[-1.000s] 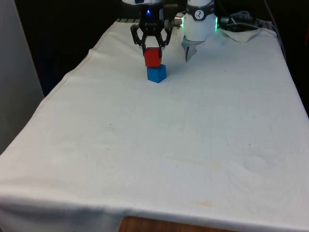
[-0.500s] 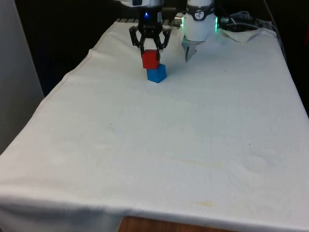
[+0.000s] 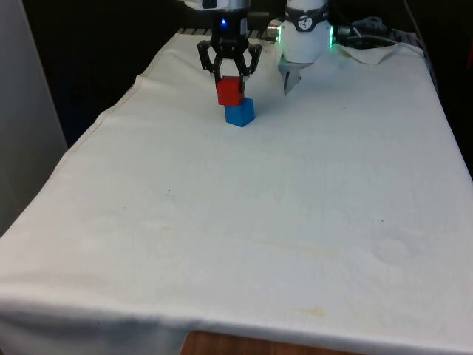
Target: Stack the two cubes.
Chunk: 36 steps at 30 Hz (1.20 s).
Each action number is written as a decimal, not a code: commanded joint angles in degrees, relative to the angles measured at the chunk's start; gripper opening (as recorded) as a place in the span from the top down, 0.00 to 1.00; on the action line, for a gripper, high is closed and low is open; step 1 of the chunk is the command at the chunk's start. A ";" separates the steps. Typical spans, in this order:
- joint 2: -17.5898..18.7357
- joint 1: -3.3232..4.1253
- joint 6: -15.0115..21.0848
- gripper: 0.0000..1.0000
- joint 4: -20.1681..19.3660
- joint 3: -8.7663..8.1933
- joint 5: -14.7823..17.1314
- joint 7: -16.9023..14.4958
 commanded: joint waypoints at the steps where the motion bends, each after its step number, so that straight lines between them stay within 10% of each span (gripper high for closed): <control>1: 0.23 -0.06 0.17 0.99 0.06 0.00 -0.11 0.17; 11: 0.06 -0.06 0.00 0.98 0.00 0.00 0.00 0.06; 21: 0.00 0.00 -0.06 0.00 0.00 0.00 0.06 0.00; 36: -2.75 -0.29 -2.46 0.00 0.17 -0.23 -0.29 0.34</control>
